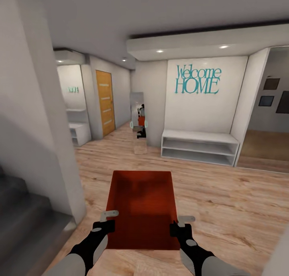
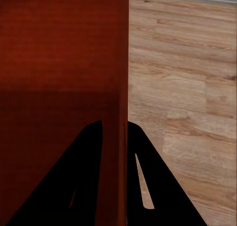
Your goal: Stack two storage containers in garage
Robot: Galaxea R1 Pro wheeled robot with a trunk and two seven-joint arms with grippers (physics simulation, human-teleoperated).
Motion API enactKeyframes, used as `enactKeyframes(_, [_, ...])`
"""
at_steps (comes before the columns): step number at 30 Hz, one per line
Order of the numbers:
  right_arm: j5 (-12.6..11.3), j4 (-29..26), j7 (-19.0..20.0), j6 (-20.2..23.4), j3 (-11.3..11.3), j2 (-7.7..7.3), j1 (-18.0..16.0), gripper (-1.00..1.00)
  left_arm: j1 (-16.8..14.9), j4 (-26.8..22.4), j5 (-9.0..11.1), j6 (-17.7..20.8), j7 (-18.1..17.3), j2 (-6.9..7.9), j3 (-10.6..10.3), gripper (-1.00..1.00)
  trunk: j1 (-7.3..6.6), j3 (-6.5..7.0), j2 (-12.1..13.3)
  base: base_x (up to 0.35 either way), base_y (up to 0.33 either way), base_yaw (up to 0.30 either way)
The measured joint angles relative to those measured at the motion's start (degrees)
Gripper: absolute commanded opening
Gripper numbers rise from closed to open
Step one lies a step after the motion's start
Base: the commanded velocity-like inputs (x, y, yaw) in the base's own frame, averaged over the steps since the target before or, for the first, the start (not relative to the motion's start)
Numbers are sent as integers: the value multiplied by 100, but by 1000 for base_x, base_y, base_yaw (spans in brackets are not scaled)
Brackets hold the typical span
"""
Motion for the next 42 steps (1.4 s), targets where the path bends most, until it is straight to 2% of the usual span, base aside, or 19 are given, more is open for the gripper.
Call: enactKeyframes(42, [-3,-1,0,-7,2,1,-2,-100,0,-7,1,-2,0,1,-2,-100,0,-4,0,321,0,0])
